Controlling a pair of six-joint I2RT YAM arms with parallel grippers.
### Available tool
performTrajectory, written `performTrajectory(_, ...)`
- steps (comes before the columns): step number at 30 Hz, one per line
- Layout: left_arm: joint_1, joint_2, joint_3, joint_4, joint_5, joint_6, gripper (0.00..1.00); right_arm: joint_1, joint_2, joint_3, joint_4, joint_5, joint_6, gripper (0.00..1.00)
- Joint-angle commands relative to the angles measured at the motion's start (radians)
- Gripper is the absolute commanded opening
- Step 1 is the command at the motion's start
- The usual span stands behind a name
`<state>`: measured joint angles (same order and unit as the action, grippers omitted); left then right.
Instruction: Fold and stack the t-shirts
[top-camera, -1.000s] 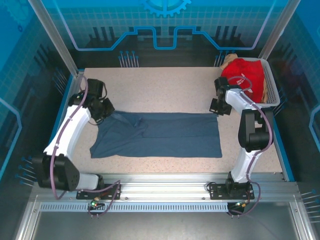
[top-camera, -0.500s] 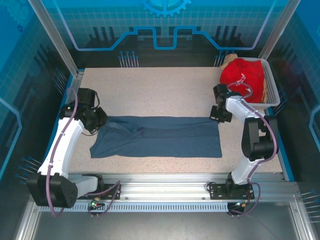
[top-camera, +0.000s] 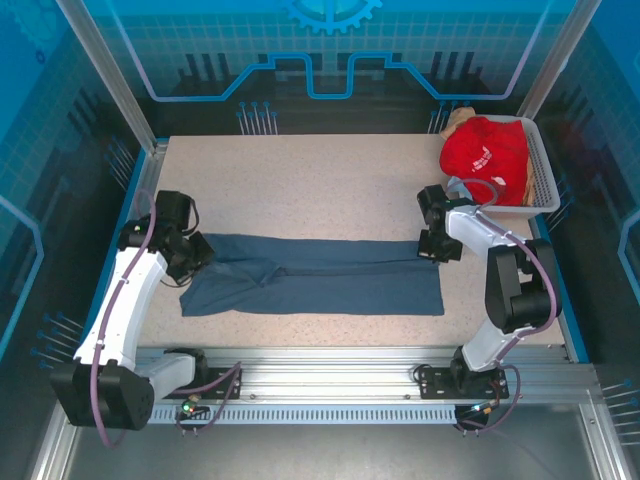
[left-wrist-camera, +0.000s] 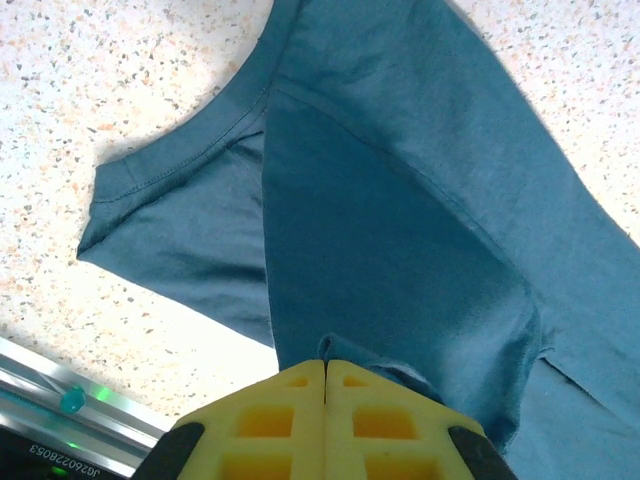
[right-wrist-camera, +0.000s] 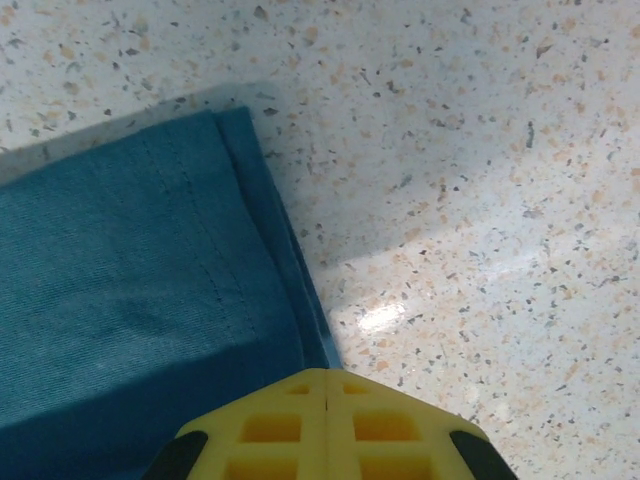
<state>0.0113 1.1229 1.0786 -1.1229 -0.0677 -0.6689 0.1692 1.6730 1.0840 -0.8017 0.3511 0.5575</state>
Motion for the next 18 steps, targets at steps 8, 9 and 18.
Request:
performTrajectory(8, -0.005, -0.04, -0.052, -0.056, -0.034, 0.037, 0.0, 0.016, -0.059, -0.053, -0.026, 0.026, 0.031, 0.0)
performTrajectory(9, -0.005, -0.044, -0.062, -0.057, -0.036, 0.035, 0.0, 0.017, -0.059, -0.061, -0.024, 0.022, 0.034, 0.0)
performTrajectory(18, -0.028, -0.085, -0.15, -0.057, -0.047, 0.005, 0.0, 0.019, -0.039, -0.068, -0.033, 0.044, 0.039, 0.0)
